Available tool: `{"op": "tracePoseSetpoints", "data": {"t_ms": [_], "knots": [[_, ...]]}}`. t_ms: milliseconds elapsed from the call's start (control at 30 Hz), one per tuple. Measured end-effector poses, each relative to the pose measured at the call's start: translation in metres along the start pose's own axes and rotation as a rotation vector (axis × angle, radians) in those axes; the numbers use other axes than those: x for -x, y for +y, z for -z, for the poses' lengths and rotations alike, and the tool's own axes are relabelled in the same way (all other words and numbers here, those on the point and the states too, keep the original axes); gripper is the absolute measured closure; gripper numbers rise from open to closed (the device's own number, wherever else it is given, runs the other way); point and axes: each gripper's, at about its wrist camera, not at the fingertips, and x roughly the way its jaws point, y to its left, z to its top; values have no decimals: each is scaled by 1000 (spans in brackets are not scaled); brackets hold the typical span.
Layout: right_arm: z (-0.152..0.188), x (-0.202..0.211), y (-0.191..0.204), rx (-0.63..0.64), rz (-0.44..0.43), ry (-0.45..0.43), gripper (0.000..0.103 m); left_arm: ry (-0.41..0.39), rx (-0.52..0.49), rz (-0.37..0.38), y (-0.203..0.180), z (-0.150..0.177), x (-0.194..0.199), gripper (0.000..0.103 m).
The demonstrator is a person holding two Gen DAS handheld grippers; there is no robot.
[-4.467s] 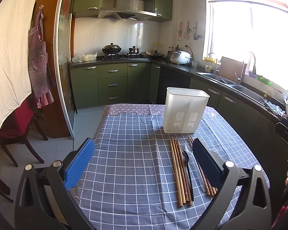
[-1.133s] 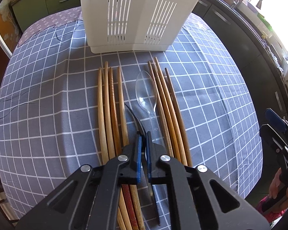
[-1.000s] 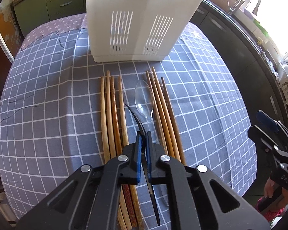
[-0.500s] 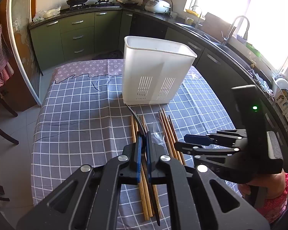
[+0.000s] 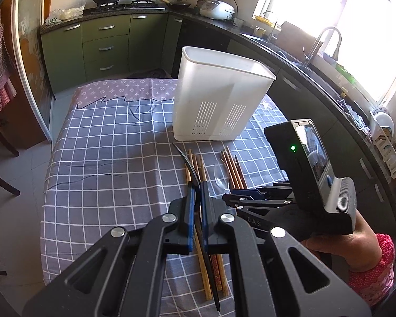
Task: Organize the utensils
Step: 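Close the right tool on the clear plastic spoon while the left tool lifts the fork, then lower the black fork into the white caddy and open the left tool while the right tool lifts the spoon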
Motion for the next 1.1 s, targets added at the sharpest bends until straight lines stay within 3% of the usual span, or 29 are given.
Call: {"op": "tracePoseSetpoints", "data": {"t_ms": [267, 533, 700, 900, 1100], "knots": [[0, -2, 5, -12, 9, -30, 92, 0, 6, 4, 4, 1, 1, 98], [23, 61, -12, -65, -198, -234, 93, -63, -1, 6, -1, -19, 19, 98], [55, 105, -37, -113, -299, -384, 93, -198, -3, 22, -14, -67, 40, 98], [84, 124, -77, -182, -353, -458, 93, -427, 7, 25, -32, -142, 44, 98], [102, 133, -105, -220, -370, -493, 93, -587, -8, -75, -42, -187, 13, 98]]}}
